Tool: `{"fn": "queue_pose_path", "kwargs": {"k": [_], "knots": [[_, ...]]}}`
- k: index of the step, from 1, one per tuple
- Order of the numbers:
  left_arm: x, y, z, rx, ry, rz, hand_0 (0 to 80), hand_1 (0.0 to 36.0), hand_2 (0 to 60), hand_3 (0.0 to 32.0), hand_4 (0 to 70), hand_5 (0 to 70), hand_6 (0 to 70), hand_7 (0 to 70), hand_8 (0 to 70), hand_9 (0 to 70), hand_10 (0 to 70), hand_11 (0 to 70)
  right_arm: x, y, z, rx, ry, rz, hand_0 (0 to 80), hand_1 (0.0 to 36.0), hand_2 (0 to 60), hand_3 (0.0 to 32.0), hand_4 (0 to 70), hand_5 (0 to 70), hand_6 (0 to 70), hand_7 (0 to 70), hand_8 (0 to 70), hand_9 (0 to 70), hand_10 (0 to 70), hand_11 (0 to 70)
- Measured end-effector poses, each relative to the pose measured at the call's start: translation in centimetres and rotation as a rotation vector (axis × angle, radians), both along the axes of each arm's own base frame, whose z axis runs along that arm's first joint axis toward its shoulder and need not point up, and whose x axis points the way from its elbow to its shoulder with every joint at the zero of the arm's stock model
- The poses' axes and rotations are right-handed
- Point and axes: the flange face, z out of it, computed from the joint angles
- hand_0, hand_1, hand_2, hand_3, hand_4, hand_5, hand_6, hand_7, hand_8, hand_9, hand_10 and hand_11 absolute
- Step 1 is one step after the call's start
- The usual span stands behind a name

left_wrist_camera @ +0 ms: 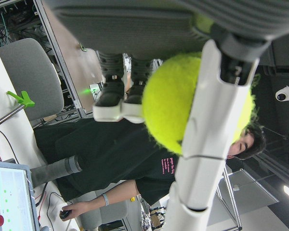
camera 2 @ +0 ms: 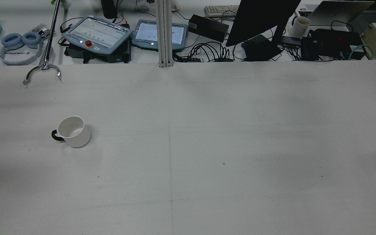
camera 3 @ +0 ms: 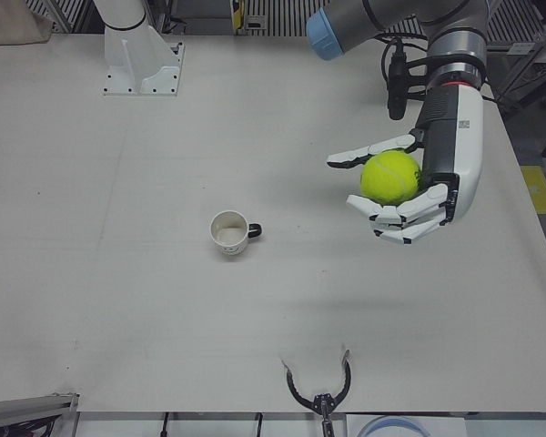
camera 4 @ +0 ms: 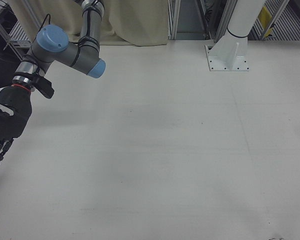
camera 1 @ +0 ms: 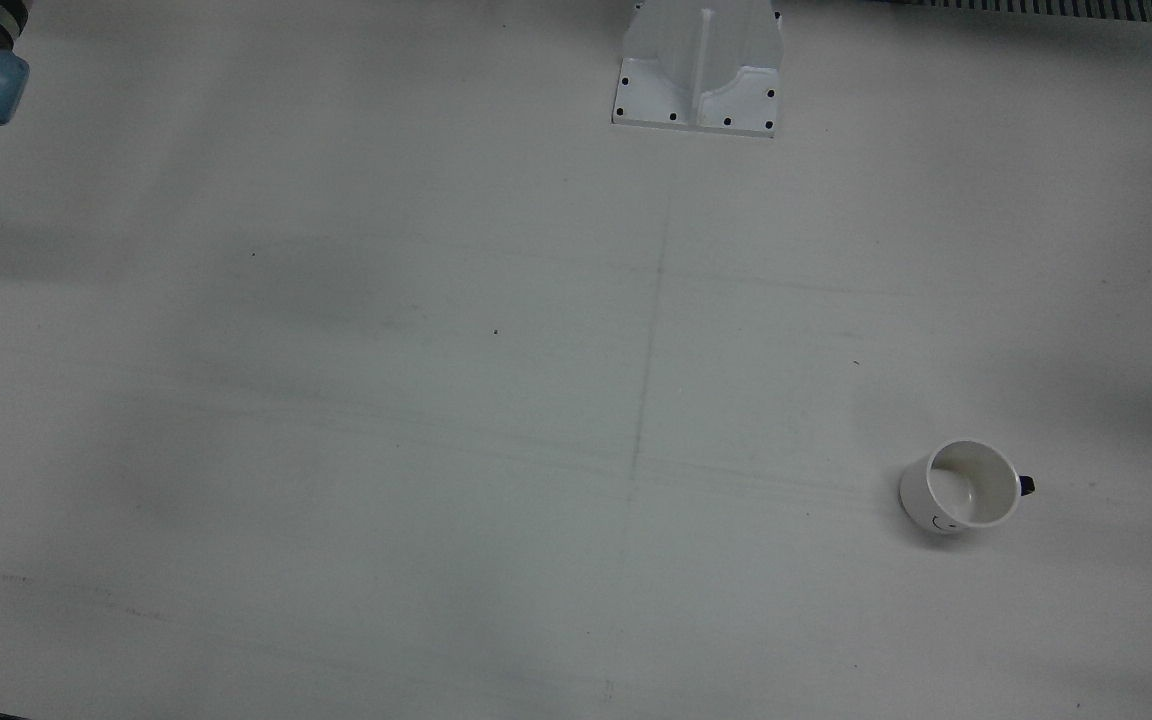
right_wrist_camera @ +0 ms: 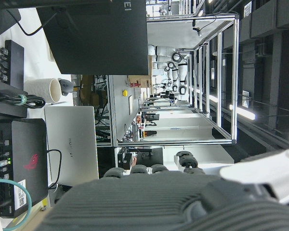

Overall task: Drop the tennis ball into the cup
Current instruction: 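Carry the tennis ball in the left hand over the white mug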

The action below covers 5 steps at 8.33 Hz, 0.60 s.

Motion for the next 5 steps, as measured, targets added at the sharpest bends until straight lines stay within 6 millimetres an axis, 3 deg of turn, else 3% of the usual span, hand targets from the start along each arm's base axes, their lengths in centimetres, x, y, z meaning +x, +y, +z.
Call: {"fn": "queue_pose_path", "kwargs": {"k": [1,2,3,5], "knots": [[0.5,0.1,-0.3,0.007,-0.004,0.031,80.0,28.3,0.0,0.0,55.3,27.1,70.0,70.0,56.4,70.0,42.0,60.9,0.0,0.0,0.0,0.0,0.0,0.0,0.0,0.0,0.0,0.0,0.0,0.0,0.0,0.0,0.0,0.0,0.0,0.0],[3.6,0.3,-1.3,0.032,-0.008,0.117,80.0,26.3,0.0,0.0,53.1,26.4,70.0,70.0,56.2,70.0,41.6,60.1,0.0,0.0,0.0,0.0,0.0,0.0,0.0,0.0,0.0,0.0,0.0,0.0,0.0,0.0,0.0,0.0,0.0,0.0],[8.6,0.8,-2.5,0.053,-0.012,0.229,80.0,24.0,0.0,0.0,51.3,22.1,69.9,70.0,53.7,70.0,39.3,56.6,0.0,0.0,0.0,0.0,0.0,0.0,0.0,0.0,0.0,0.0,0.0,0.0,0.0,0.0,0.0,0.0,0.0,0.0],[18.5,2.5,-3.1,0.06,-0.014,0.365,77.7,20.2,0.0,0.0,47.7,21.4,70.0,70.0,54.3,70.0,34.4,50.1,0.0,0.0,0.1,-0.001,0.0,-0.001,0.0,0.0,0.0,0.0,0.0,0.0,0.0,0.0,0.0,0.0,0.0,0.0]]}}
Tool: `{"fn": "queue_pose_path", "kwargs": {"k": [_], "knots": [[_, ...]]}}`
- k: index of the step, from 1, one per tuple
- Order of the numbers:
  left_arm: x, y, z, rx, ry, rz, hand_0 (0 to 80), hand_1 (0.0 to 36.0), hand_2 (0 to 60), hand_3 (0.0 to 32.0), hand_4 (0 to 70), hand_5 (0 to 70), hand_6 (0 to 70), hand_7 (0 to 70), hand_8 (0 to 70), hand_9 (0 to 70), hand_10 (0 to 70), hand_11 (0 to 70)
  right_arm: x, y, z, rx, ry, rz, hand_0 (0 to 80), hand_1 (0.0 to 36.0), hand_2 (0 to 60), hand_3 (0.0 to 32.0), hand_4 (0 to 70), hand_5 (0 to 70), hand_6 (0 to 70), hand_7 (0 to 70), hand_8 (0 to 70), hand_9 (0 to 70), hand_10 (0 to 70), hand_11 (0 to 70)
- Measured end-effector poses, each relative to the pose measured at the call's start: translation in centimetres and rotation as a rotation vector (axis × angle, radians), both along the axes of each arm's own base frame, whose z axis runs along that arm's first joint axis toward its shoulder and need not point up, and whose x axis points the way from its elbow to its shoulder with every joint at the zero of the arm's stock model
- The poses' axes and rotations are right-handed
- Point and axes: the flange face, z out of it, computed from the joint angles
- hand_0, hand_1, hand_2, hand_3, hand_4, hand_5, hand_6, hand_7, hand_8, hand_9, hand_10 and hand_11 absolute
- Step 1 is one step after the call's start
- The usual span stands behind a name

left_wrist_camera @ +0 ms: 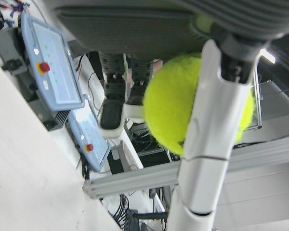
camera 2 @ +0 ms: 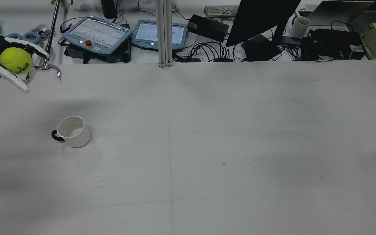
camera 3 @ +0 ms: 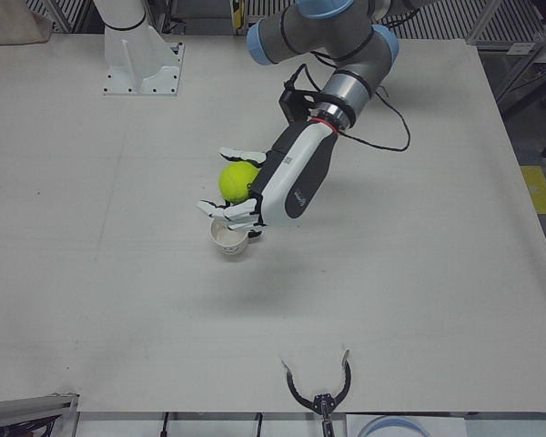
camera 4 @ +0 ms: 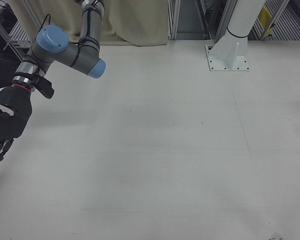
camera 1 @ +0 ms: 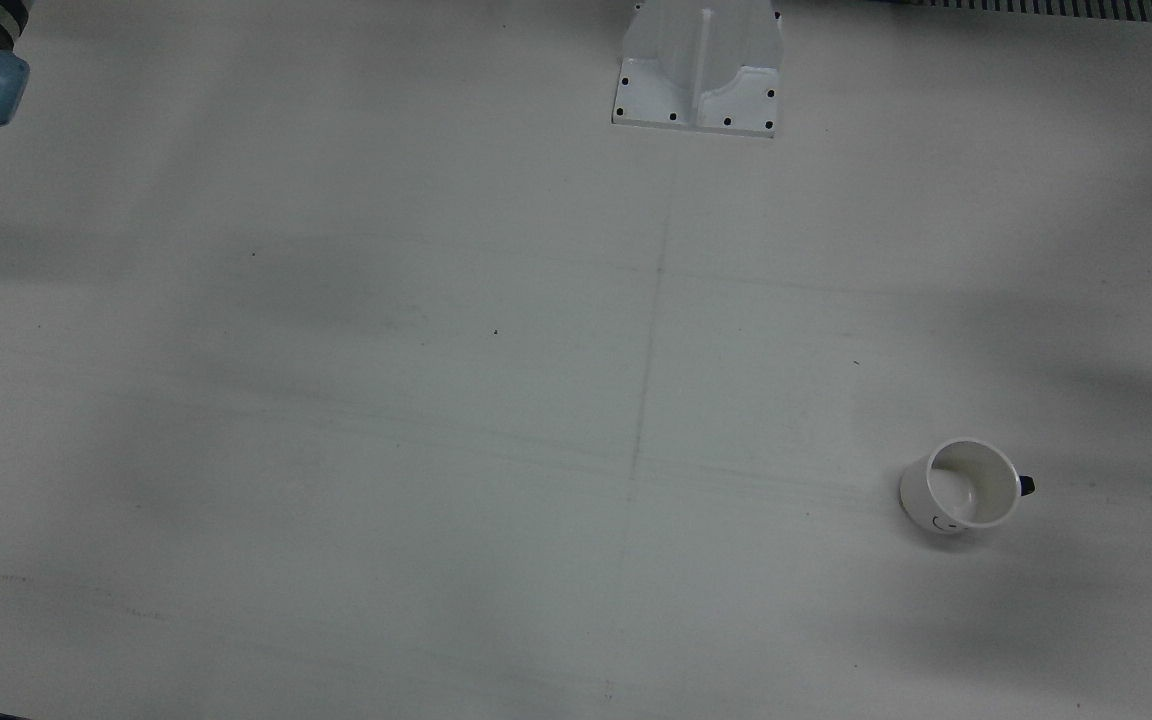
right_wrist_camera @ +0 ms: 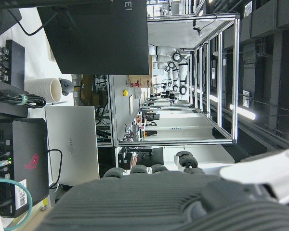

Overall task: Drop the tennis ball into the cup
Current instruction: 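Carry the tennis ball in the left hand over the white mug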

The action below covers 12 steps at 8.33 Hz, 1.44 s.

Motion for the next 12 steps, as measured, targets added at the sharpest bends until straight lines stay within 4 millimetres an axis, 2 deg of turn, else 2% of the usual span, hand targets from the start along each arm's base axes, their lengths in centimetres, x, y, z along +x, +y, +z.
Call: {"fn": "queue_pose_path", "kwargs": {"k": [1,2,3,4,6,9,10,11,12], "knots": [[3.2,0.8,0.1,-0.005,-0.003,0.027,73.0,19.5,0.0,0.0,46.3,20.2,64.2,70.0,53.0,70.0,31.8,46.6,0.0,0.0,0.0,0.0,0.0,0.0,0.0,0.0,0.0,0.0,0.0,0.0,0.0,0.0,0.0,0.0,0.0,0.0],[5.0,1.3,0.3,-0.005,-0.012,0.035,69.8,19.5,0.1,0.0,45.2,20.5,70.0,70.0,53.8,70.0,28.4,42.2,0.0,0.0,0.0,0.0,0.0,-0.001,0.0,0.0,0.0,0.0,0.0,0.0,0.0,0.0,0.0,0.0,0.0,0.0],[5.7,1.4,0.6,-0.007,-0.02,0.024,70.6,19.0,0.0,0.0,46.1,20.4,67.9,70.0,53.7,70.0,27.8,41.5,0.0,0.0,0.0,0.0,0.0,0.0,0.0,0.0,0.0,0.0,0.0,0.0,0.0,0.0,0.0,0.0,0.0,0.0],[6.1,1.1,1.2,-0.012,-0.027,0.007,67.7,17.9,0.0,0.0,45.4,22.4,70.0,70.0,54.9,70.0,27.3,40.8,0.0,0.0,0.0,0.0,0.0,0.0,0.0,0.0,0.0,0.0,0.0,0.0,0.0,0.0,0.0,0.0,0.0,0.0],[6.9,0.9,2.3,-0.018,-0.032,0.001,66.4,18.4,0.1,0.0,44.1,21.6,70.0,70.0,54.4,70.0,26.5,39.8,0.0,0.0,0.0,0.0,0.0,0.0,0.0,0.0,0.0,0.0,0.0,0.0,0.0,0.0,0.0,0.0,0.0,0.0],[8.3,1.9,3.2,-0.016,-0.032,0.033,65.9,18.3,0.4,0.0,45.2,21.5,70.0,70.0,54.7,70.0,26.5,39.8,0.0,0.0,0.0,0.0,0.0,0.001,0.0,0.0,0.0,0.0,0.0,0.0,0.0,0.0,0.0,0.0,0.0,0.0],[8.9,2.3,3.3,-0.016,-0.032,0.045,59.9,17.2,1.7,0.0,41.9,17.8,63.8,70.0,49.0,69.2,23.3,34.9,0.0,0.0,0.0,0.0,0.0,0.001,0.0,0.0,0.0,0.0,0.0,0.0,0.0,0.0,0.0,0.0,0.0,0.0],[9.3,2.4,3.3,-0.016,-0.032,0.052,57.6,18.1,0.0,0.0,28.4,11.4,39.4,55.2,21.8,32.3,8.6,14.0,0.0,0.0,0.0,0.0,0.0,0.001,0.0,0.0,0.0,0.0,0.0,0.0,0.0,0.0,0.0,0.0,0.0,0.0],[9.4,2.5,3.4,-0.014,-0.031,0.055,55.3,21.2,0.0,0.0,21.5,4.2,5.4,36.7,4.2,12.9,2.3,5.0,0.0,0.0,0.0,0.0,0.0,0.001,0.0,0.0,0.0,0.0,0.0,0.0,0.0,0.0,0.0,0.0,0.0,0.0]]}}
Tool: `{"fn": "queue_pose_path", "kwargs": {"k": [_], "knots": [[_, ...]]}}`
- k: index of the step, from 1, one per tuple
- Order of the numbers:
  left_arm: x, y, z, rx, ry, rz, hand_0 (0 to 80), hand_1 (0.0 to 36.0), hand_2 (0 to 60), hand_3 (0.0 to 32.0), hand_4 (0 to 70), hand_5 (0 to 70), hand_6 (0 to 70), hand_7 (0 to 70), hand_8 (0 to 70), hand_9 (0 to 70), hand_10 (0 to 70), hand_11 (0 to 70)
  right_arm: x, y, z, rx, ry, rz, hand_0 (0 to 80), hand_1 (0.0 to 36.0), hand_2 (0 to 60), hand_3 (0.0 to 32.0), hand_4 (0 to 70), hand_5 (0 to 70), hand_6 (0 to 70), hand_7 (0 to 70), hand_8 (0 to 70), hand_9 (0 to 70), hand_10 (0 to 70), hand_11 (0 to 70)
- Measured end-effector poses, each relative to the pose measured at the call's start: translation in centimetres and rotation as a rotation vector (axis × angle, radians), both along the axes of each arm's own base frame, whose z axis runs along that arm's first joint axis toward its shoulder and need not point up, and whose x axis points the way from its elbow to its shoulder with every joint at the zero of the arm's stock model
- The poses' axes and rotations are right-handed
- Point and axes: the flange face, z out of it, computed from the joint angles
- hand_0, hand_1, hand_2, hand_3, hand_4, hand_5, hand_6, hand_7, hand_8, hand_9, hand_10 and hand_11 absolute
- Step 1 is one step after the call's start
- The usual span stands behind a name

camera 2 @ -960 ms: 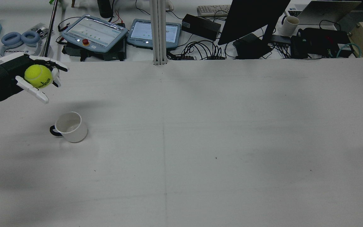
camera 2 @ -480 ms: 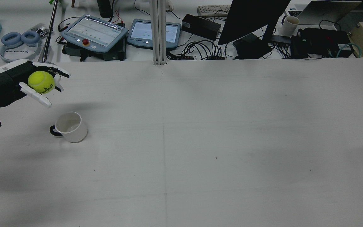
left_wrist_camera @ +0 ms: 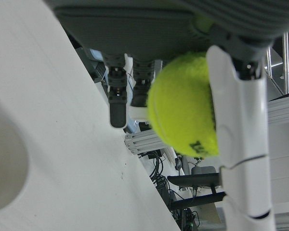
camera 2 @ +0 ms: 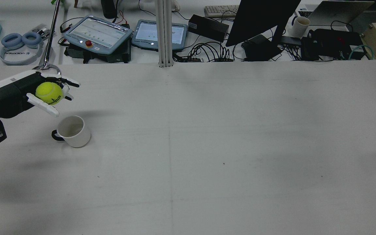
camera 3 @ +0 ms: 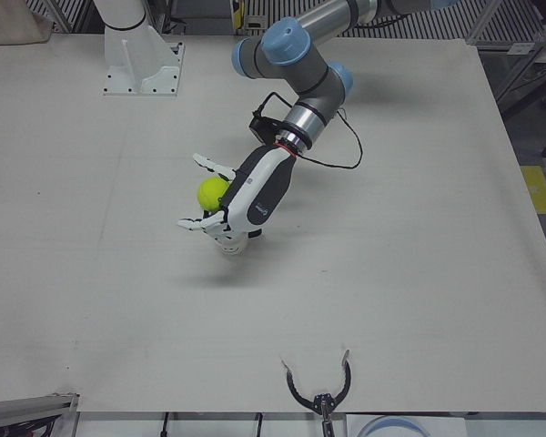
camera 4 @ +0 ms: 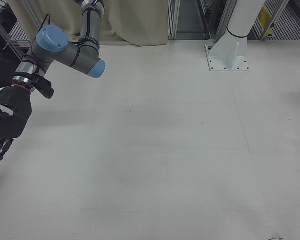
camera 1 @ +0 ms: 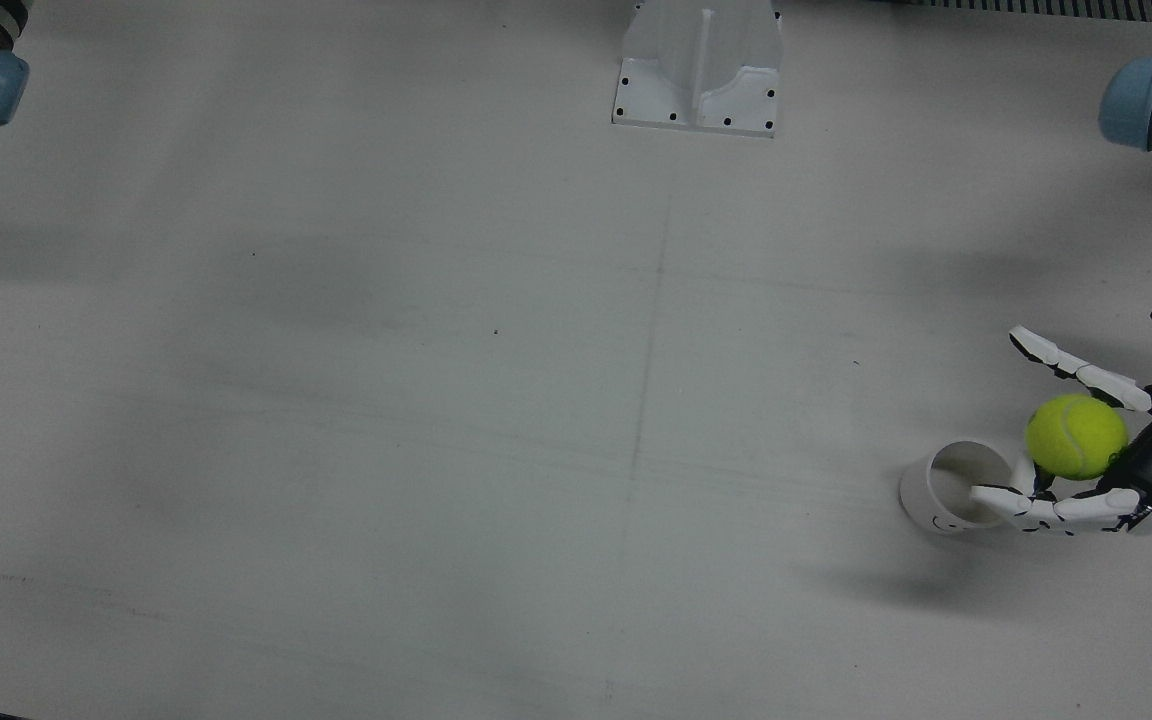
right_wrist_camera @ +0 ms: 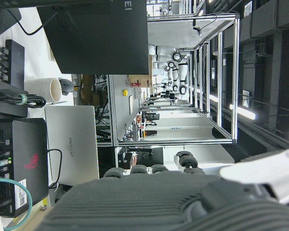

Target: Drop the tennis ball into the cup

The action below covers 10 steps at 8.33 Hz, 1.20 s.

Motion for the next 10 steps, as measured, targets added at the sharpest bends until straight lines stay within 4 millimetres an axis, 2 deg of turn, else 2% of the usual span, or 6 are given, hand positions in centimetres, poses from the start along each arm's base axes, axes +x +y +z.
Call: {"fn": "queue_pose_path", "kwargs": {"k": [1,2,6,8,9,10], "knots": [[0.0,0.0,0.1,0.006,0.008,0.0,57.8,24.2,0.0,0.0,15.1,4.1,3.1,23.8,0.1,3.4,0.0,1.7,0.0,0.0,0.0,0.0,0.0,0.0,0.0,0.0,0.0,0.0,0.0,0.0,0.0,0.0,0.0,0.0,0.0,0.0],[0.0,0.0,0.1,0.013,0.018,0.001,60.3,26.0,0.0,0.0,14.2,3.9,1.7,23.1,0.0,3.2,0.0,0.8,0.0,0.0,0.0,0.0,0.0,0.0,0.0,0.0,0.0,0.0,0.0,0.0,0.0,0.0,0.0,0.0,0.0,0.0],[-0.2,0.2,-0.2,0.026,0.036,0.006,59.8,27.4,1.1,0.0,13.3,3.6,1.2,25.2,0.0,3.6,0.0,0.0,0.0,0.0,0.0,0.0,0.0,0.0,0.0,0.0,0.0,0.0,0.0,0.0,0.0,0.0,0.0,0.0,0.0,0.0],[-1.2,0.7,-2.3,0.055,0.06,-0.003,60.3,30.8,8.0,0.0,1.6,4.2,0.5,21.1,0.0,2.8,0.0,0.0,0.0,0.0,0.0,0.0,0.0,0.0,0.0,0.0,0.0,0.0,0.0,0.0,0.0,0.0,0.0,0.0,0.0,0.0],[-4.2,0.2,-3.8,0.074,0.071,-0.054,61.0,31.1,7.9,0.0,0.0,5.7,2.3,16.7,0.0,1.9,0.0,0.0,0.0,0.0,0.0,0.0,0.0,0.0,0.0,0.0,0.0,0.0,0.0,0.0,0.0,0.0,0.0,0.0,0.0,0.0],[-8.9,-1.0,-5.1,0.091,0.074,-0.144,67.2,34.6,6.8,0.0,0.0,5.8,0.9,16.7,0.0,1.9,0.0,0.0,0.0,0.0,0.0,0.0,0.0,0.0,0.0,0.0,0.0,0.0,0.0,0.0,0.0,0.0,0.0,0.0,0.0,0.0]]}}
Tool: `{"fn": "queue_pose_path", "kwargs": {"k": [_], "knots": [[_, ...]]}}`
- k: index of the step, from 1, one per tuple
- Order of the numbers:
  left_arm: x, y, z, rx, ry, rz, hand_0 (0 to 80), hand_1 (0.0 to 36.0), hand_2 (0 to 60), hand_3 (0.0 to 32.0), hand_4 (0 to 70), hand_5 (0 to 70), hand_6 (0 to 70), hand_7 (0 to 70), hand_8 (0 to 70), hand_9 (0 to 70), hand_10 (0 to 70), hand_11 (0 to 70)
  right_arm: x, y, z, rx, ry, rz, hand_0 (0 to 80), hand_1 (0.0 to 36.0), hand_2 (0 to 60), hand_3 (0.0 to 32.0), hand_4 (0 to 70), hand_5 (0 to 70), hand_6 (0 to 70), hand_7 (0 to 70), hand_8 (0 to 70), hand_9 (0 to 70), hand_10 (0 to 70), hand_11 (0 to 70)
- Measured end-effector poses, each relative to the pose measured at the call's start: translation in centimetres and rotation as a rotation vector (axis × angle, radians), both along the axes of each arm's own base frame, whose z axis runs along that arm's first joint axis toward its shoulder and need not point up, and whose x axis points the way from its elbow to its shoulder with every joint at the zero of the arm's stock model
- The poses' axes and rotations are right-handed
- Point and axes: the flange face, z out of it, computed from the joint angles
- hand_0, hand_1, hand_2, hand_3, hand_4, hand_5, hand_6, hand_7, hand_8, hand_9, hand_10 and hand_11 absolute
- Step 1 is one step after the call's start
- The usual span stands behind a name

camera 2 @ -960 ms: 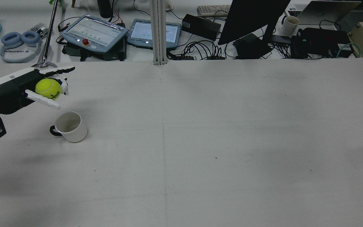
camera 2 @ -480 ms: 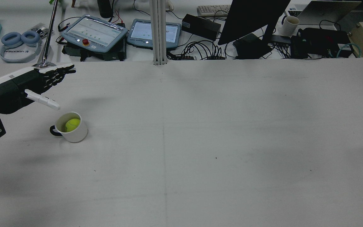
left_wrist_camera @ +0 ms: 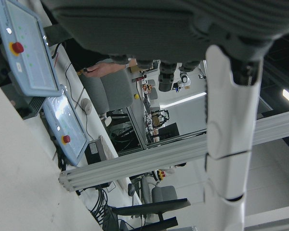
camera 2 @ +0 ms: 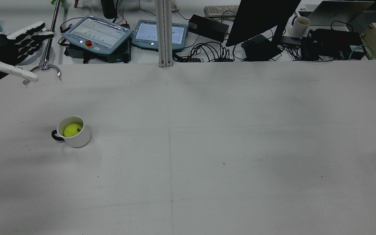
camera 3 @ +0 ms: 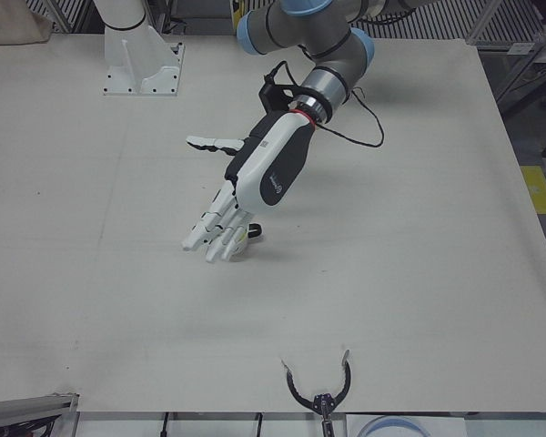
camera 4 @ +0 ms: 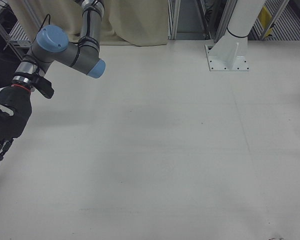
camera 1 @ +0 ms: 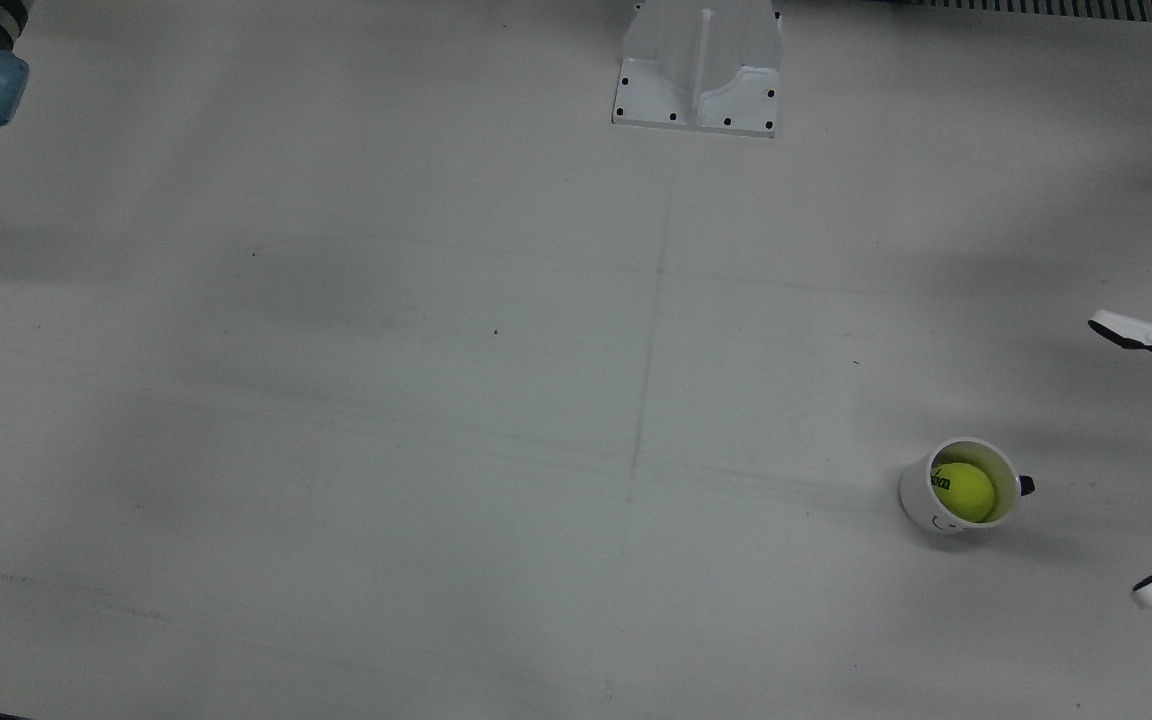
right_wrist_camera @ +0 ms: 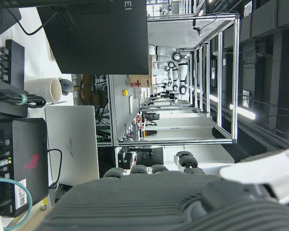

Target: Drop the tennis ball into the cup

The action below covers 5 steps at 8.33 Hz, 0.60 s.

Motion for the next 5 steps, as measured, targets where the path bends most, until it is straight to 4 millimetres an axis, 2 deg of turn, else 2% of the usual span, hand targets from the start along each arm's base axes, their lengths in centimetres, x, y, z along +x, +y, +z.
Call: {"fn": "queue_pose_path", "kwargs": {"k": [1,2,3,4,5], "knots": [[-4.9,-1.4,-0.3,-0.005,-0.007,-0.096,79.5,36.0,5.3,0.0,0.0,7.2,1.4,15.7,0.0,1.7,0.0,0.0,0.0,0.0,0.0,0.0,0.0,0.0,0.0,0.0,0.0,0.0,0.0,0.0,0.0,0.0,0.0,0.0,0.0,0.0],[-9.2,-2.4,0.4,-0.029,-0.02,-0.177,80.0,36.0,4.8,0.0,0.0,8.0,2.4,15.6,0.0,1.7,0.0,0.0,0.0,0.0,0.0,0.0,0.0,0.0,0.0,0.0,0.0,0.0,0.0,0.0,0.0,0.0,0.0,0.0,0.0,0.0],[-12.1,-3.0,1.6,-0.066,-0.035,-0.231,80.0,36.0,3.1,0.0,0.0,7.1,0.5,17.1,0.0,2.0,0.0,0.0,0.0,0.0,0.0,0.0,0.0,0.0,0.0,0.0,0.0,0.0,0.0,0.0,0.0,0.0,0.0,0.0,0.0,0.0],[-13.8,-3.1,2.5,-0.094,-0.044,-0.262,80.0,36.0,2.0,0.0,0.0,8.9,2.1,16.2,0.0,1.8,0.0,0.0,0.0,0.0,0.0,0.0,0.0,0.0,0.0,0.0,0.0,0.0,0.0,0.0,0.0,0.0,0.0,0.0,0.0,0.0],[-14.7,-3.0,3.0,-0.121,-0.05,-0.276,80.0,36.0,0.8,0.0,0.0,8.7,1.6,16.6,0.0,1.9,0.0,0.0,0.0,0.0,0.0,0.0,0.0,0.0,0.0,0.0,0.0,0.0,0.0,0.0,0.0,0.0,0.0,0.0,0.0,0.0]]}}
